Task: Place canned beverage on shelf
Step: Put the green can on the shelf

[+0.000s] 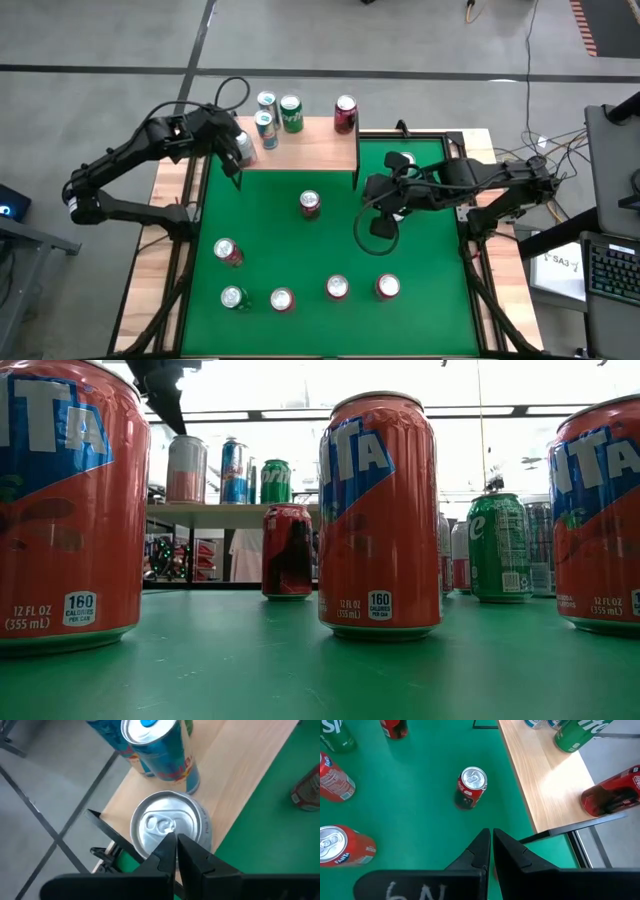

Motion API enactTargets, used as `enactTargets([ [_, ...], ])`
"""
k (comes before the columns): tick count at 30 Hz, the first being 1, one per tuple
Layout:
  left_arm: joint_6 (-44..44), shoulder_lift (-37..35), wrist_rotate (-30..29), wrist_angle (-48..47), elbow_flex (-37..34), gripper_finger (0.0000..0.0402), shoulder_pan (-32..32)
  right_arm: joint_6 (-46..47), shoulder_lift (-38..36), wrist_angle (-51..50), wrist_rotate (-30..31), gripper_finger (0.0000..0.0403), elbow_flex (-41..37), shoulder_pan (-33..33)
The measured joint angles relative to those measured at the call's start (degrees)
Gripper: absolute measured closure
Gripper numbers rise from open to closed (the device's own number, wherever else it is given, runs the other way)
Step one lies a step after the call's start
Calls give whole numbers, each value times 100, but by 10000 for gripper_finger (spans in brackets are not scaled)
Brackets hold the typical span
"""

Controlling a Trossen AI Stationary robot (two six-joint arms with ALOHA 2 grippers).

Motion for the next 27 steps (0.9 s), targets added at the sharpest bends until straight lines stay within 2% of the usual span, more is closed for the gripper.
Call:
enactTargets([
  [14, -544, 5, 95, -76, -2, 401, -7, 1, 4, -1, 2, 390, -50, 0],
  [27, -581, 0, 108, -123, -2, 401, -7, 51, 6, 57, 8, 390, -171, 84],
])
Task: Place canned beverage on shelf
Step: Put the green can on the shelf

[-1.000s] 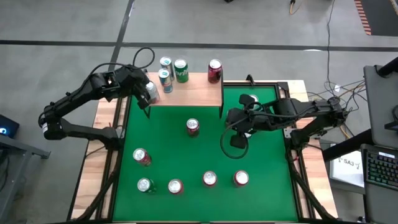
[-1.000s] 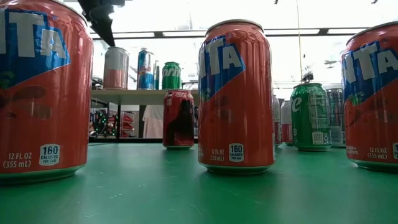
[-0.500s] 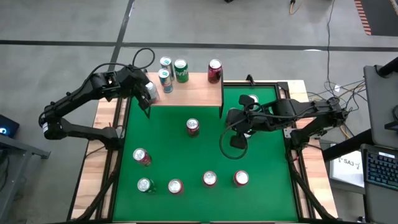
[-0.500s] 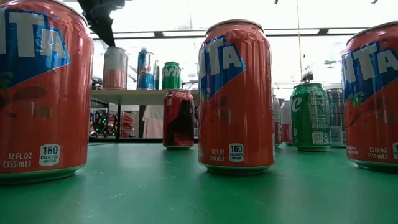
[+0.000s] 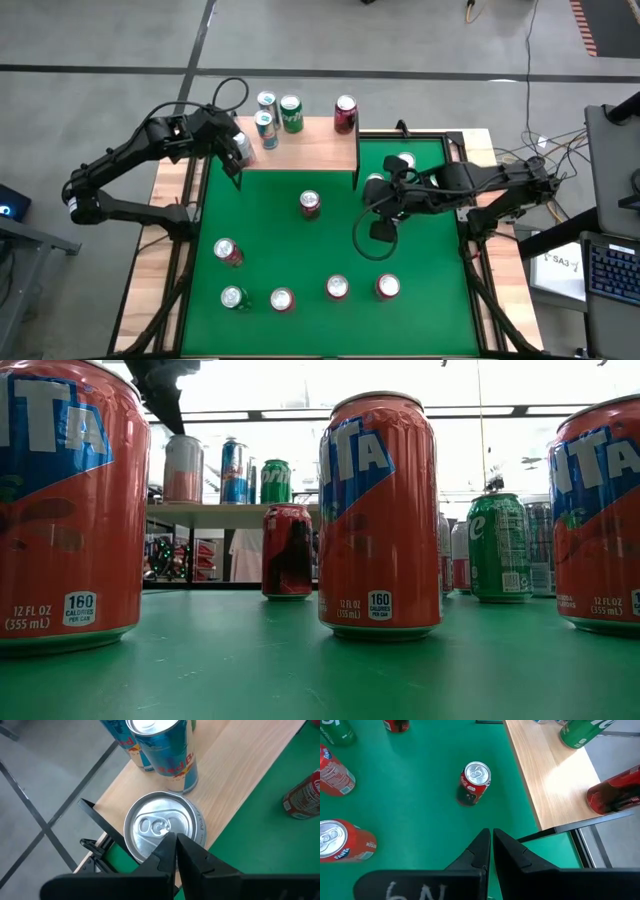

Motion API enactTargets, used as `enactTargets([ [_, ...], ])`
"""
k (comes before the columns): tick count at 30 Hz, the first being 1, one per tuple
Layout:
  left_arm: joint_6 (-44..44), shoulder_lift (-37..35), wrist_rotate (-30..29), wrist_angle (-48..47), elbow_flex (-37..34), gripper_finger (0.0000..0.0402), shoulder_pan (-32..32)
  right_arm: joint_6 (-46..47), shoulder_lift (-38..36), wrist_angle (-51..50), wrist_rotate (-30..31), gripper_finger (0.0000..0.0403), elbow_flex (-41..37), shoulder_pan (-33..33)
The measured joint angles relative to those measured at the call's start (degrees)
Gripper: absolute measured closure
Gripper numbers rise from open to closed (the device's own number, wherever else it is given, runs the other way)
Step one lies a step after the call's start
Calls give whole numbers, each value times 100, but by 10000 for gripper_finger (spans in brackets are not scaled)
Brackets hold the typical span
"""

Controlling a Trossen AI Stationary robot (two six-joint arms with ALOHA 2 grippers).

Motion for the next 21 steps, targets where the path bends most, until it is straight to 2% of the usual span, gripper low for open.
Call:
enactTargets([
  [21, -866, -24, 0, -53, 2, 401, -66, -106, 0, 114, 42, 390, -33, 51],
])
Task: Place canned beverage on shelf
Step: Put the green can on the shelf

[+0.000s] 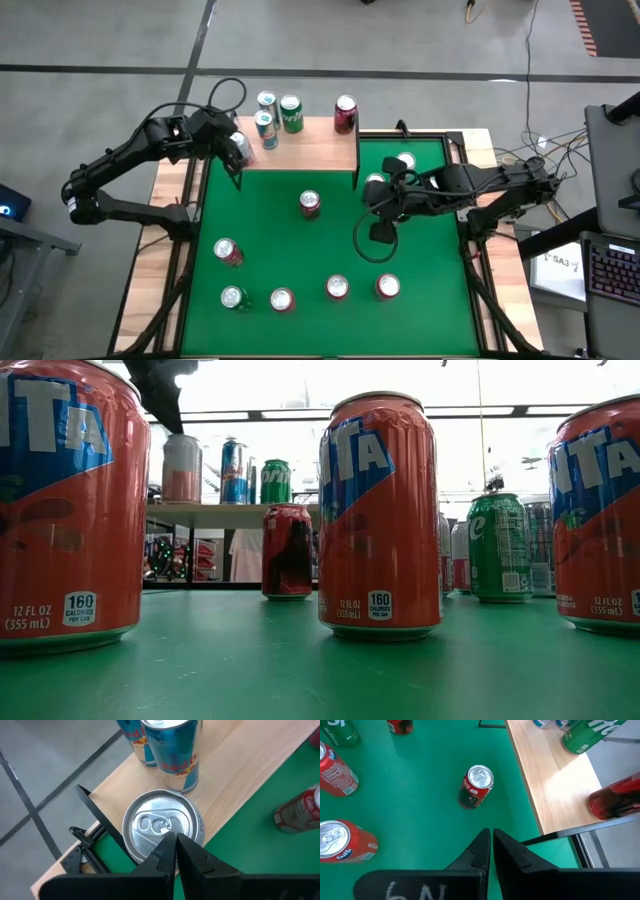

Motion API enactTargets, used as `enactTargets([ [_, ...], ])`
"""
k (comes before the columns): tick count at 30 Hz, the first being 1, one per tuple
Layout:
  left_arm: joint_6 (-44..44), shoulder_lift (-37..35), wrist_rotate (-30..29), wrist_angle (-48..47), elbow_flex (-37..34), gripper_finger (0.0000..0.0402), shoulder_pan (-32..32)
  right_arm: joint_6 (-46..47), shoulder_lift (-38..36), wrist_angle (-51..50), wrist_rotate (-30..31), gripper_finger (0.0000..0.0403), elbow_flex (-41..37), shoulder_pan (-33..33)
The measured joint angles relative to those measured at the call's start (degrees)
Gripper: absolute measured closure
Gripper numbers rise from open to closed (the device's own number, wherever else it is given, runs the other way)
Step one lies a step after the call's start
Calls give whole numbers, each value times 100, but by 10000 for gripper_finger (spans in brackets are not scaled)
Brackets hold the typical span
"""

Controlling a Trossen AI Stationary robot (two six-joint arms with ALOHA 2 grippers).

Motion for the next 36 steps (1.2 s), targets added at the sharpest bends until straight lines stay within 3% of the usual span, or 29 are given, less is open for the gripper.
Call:
enactTargets([
  [11, 24, -21, -25, 283, -8, 402, 0, 2, 0, 0, 111, 390, 0, 33],
  [18, 703, -238, -686, 111, -8, 402, 2, 57, 0, 0, 111, 390, -4, 63],
  [36, 520, -341, -131, -27, -406, 402, -4, 61, 20, 50, 112, 390, -54, 87],
])
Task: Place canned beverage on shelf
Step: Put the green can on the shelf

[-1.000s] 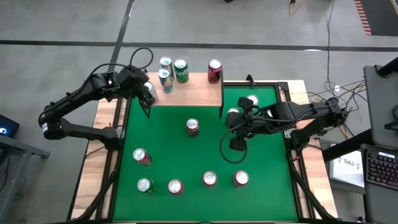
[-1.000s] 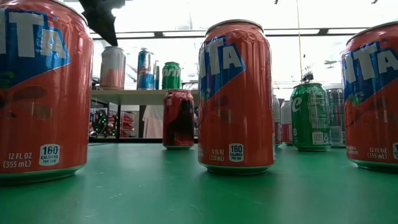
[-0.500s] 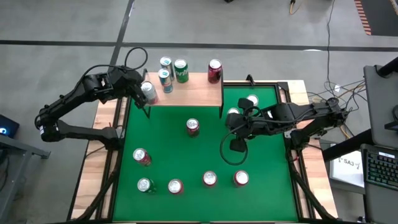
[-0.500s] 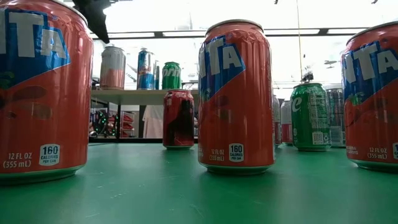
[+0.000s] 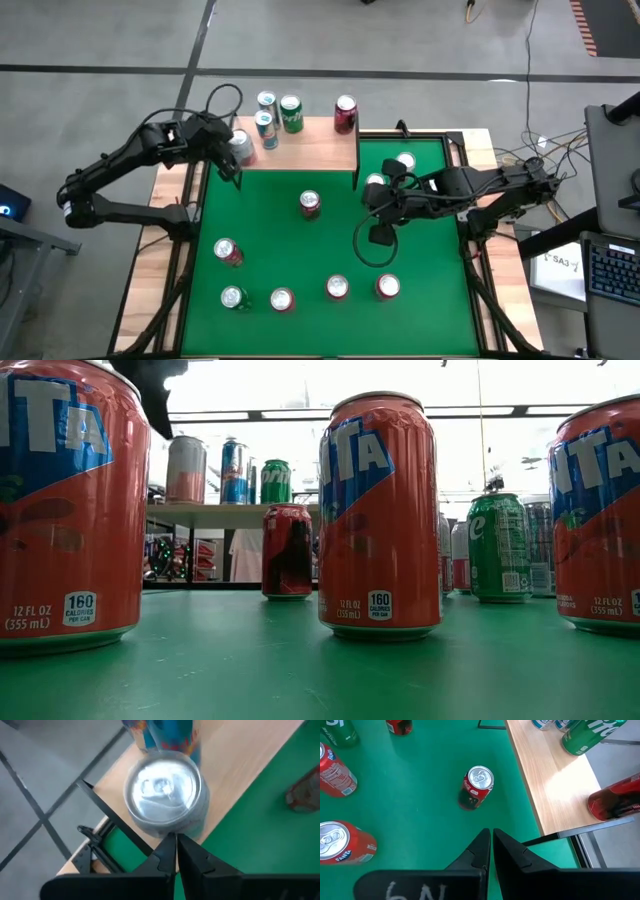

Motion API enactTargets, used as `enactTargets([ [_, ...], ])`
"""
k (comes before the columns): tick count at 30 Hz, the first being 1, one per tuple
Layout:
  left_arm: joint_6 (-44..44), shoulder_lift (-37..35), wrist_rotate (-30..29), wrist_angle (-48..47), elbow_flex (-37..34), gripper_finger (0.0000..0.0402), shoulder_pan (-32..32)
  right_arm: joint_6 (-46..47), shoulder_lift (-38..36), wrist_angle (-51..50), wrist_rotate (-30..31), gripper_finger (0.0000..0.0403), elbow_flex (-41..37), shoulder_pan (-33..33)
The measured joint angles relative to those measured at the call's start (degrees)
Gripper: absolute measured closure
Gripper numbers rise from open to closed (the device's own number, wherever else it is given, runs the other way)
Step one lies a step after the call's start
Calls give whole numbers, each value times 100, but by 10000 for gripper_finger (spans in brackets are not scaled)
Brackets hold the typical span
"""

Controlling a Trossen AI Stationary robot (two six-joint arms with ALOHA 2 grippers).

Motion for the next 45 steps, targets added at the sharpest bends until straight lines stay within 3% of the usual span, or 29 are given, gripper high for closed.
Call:
enactTargets([
  [14, -409, -3, -2, 53, -41, 402, -17, -4, 0, 94, -1, 390, -10, 0],
  [22, -203, -83, -18, 417, -41, 402, -17, -4, 0, 114, -1, 390, -10, 0],
  [31, 540, 96, -594, 956, -41, 402, -15, -4, 0, 129, -1, 390, -10, 0],
  [45, 102, 272, -695, 729, -33, 402, -17, -9, 0, 140, -1, 390, -10, 0],
])
